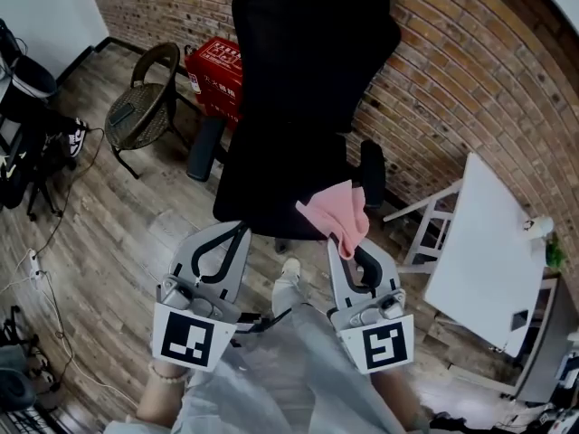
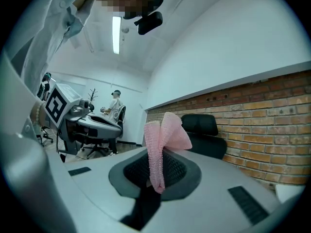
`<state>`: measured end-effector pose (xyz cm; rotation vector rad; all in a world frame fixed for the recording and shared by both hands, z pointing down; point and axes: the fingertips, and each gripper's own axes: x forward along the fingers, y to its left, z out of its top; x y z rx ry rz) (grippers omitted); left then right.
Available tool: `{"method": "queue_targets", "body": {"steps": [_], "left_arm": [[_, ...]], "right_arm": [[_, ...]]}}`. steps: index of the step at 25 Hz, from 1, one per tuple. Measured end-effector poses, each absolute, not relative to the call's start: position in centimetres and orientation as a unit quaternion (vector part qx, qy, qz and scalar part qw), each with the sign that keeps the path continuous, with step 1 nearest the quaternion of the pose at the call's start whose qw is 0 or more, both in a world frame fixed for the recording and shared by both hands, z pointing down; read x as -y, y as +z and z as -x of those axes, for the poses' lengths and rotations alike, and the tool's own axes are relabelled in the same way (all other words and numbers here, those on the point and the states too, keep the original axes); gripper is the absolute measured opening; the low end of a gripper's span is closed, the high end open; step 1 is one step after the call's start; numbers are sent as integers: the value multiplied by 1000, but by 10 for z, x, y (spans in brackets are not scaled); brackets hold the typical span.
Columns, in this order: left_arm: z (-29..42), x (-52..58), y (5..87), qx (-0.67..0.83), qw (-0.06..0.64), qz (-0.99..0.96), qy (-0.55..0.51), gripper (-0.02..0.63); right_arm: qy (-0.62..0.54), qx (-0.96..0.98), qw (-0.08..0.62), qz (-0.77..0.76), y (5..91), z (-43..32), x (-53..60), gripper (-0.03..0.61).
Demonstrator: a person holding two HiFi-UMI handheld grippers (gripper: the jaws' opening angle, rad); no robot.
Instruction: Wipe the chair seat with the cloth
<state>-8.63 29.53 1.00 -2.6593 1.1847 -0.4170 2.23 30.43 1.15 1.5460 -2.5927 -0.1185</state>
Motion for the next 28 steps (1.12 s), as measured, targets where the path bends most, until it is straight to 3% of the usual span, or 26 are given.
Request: {"method": "queue_targets", "body": {"steps": [14,28], "left_arm": [[7,-158,27,-428,77,885,-166,18],[2,-105,50,-429,52,883,-181,18]], "right_arm": [[-31,878,74,-471,33,-102,-153,57],[3,889,88,-450,64,-99,-105,57]]}}
